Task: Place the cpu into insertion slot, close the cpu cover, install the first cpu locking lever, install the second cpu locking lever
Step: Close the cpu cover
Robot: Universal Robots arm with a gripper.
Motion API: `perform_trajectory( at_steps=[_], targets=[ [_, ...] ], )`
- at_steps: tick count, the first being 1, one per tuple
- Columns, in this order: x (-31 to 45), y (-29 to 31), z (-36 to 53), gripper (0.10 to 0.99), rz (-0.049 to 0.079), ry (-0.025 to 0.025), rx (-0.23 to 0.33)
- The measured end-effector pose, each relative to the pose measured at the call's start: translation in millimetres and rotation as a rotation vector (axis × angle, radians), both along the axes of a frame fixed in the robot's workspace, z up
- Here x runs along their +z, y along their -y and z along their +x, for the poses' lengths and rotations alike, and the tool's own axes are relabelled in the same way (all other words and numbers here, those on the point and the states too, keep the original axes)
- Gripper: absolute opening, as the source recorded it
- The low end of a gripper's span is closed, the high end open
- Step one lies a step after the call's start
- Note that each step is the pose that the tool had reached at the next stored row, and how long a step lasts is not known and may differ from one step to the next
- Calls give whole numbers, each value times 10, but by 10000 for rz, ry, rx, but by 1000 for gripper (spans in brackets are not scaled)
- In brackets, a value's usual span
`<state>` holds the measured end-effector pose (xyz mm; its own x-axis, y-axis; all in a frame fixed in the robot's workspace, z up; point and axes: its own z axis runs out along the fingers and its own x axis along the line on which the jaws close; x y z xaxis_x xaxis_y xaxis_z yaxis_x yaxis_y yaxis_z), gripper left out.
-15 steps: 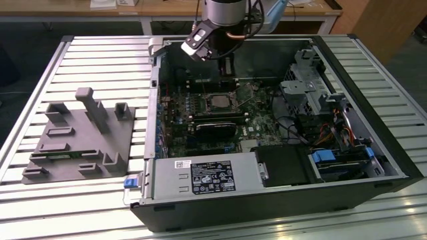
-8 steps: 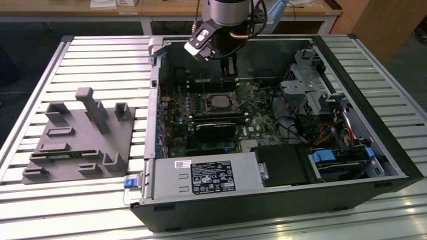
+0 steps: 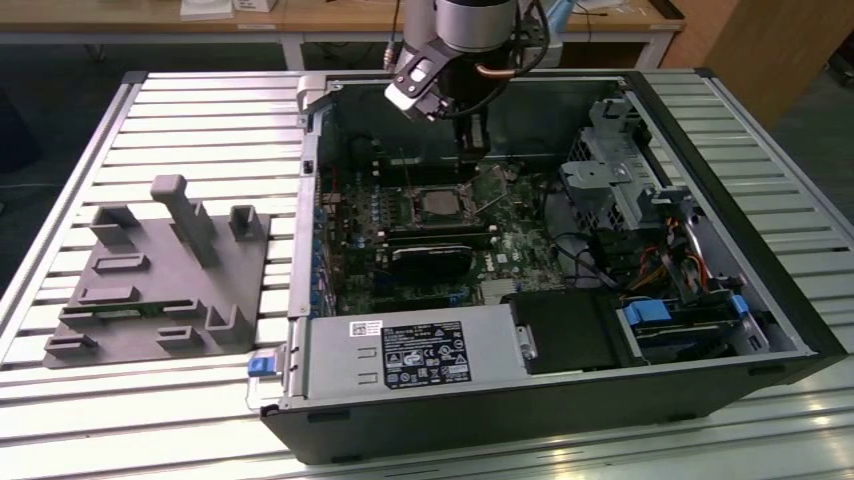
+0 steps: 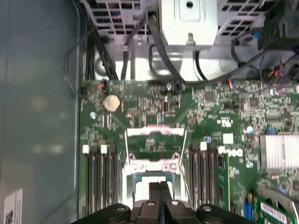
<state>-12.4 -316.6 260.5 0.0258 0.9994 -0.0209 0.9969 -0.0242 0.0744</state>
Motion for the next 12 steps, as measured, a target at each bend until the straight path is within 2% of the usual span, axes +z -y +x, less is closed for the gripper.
perform_trajectory(
  at_steps=[12],
  targets=[
    [-1, 0, 362, 106, 1, -10, 0]
  ],
)
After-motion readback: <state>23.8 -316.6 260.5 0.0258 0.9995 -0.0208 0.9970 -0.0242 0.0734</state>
